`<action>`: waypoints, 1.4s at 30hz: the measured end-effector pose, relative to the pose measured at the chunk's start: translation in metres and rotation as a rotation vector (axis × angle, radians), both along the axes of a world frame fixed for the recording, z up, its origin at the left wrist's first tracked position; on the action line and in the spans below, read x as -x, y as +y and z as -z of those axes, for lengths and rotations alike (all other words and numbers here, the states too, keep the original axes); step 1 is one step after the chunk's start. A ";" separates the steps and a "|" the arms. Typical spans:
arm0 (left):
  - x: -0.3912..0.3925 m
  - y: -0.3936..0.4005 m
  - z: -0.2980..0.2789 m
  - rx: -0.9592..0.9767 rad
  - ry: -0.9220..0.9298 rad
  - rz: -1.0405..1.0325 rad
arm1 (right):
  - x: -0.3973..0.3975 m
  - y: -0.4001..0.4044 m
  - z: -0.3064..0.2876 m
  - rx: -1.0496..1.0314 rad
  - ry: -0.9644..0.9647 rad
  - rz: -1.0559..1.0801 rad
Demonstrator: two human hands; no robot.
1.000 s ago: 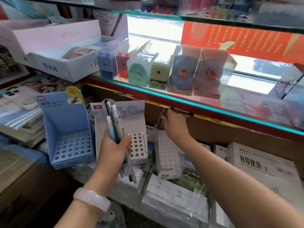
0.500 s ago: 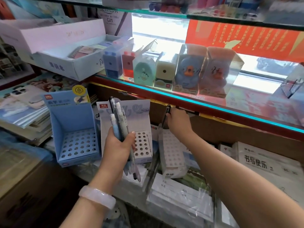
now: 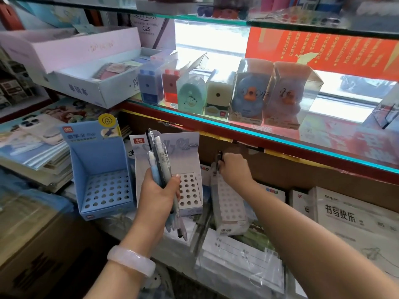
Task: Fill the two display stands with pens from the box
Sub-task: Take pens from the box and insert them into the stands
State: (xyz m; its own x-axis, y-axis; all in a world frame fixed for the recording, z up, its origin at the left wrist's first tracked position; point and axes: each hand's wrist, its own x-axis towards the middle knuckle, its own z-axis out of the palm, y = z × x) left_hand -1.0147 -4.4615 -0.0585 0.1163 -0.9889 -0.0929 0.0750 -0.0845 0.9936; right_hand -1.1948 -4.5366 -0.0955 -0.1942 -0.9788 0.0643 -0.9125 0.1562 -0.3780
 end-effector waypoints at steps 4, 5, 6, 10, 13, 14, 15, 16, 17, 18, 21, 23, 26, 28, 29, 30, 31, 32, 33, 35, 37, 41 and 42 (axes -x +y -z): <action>-0.002 -0.003 0.000 -0.007 -0.027 0.018 | -0.007 -0.003 0.001 -0.046 0.023 0.019; -0.003 -0.003 0.000 -0.016 -0.034 0.026 | -0.006 -0.003 -0.001 -0.065 0.029 0.019; -0.004 -0.003 0.000 -0.028 -0.035 0.034 | -0.003 -0.002 -0.004 -0.091 0.027 0.020; -0.007 -0.003 0.000 -0.114 0.064 0.082 | 0.008 0.011 -0.032 0.009 0.025 0.013; -0.007 -0.003 0.001 -0.156 0.145 0.111 | -0.013 0.029 -0.067 0.161 -0.151 -0.124; -0.007 -0.003 0.001 -0.161 0.157 0.122 | -0.026 0.034 -0.075 0.129 -0.267 -0.220; -0.007 -0.002 0.001 -0.164 0.161 0.134 | -0.038 0.037 -0.080 0.083 -0.364 -0.308; -0.007 -0.001 0.001 -0.161 0.146 0.145 | -0.050 0.039 -0.082 0.051 -0.434 -0.366; -0.008 -0.001 0.002 -0.151 0.109 0.151 | -0.059 0.039 -0.082 0.039 -0.493 -0.389; -0.009 0.000 0.003 -0.140 0.067 0.157 | -0.067 0.038 -0.081 0.033 -0.557 -0.385; -0.015 0.002 0.002 -0.144 0.094 0.186 | -0.079 0.033 -0.085 -0.093 -0.713 -0.313; -0.019 0.002 -0.001 -0.153 0.194 0.192 | -0.078 0.034 -0.086 -0.199 -0.783 -0.297; -0.022 0.002 -0.007 -0.123 0.262 0.205 | -0.074 0.040 -0.080 -0.298 -0.849 -0.353; -0.021 0.003 -0.010 -0.120 0.270 0.214 | -0.072 0.042 -0.076 -0.281 -0.851 -0.358; -0.020 0.003 -0.010 -0.130 0.276 0.209 | -0.072 0.043 -0.076 -0.255 -0.859 -0.354; -0.019 0.004 -0.011 -0.143 0.279 0.202 | -0.072 0.043 -0.076 -0.235 -0.863 -0.355; -0.018 0.004 -0.012 -0.155 0.279 0.195 | -0.072 0.043 -0.076 -0.226 -0.855 -0.359; -0.017 0.004 -0.012 -0.164 0.275 0.190 | -0.071 0.044 -0.076 -0.223 -0.840 -0.361; -0.016 0.004 -0.013 -0.170 0.272 0.188 | -0.069 0.045 -0.076 -0.215 -0.831 -0.357; -0.016 0.004 -0.014 -0.179 0.294 0.195 | -0.063 0.045 -0.076 -0.184 -0.890 -0.314; -0.016 0.004 -0.012 -0.195 0.339 0.169 | -0.053 0.042 -0.083 -0.137 -1.087 -0.197; -0.018 0.002 -0.002 -0.262 0.294 0.063 | -0.007 0.027 -0.093 0.279 -0.901 0.018; -0.017 0.002 0.000 -0.274 0.285 0.063 | 0.006 0.024 -0.090 0.378 -0.713 0.040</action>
State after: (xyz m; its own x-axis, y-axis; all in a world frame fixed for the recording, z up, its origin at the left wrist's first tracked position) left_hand -0.9974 -4.4595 -0.0585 -0.0126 -0.9273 -0.3741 0.3307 -0.3570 0.8736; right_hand -1.2007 -4.5127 -0.0050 -0.3476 -0.9072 0.2371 -0.4280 -0.0714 -0.9009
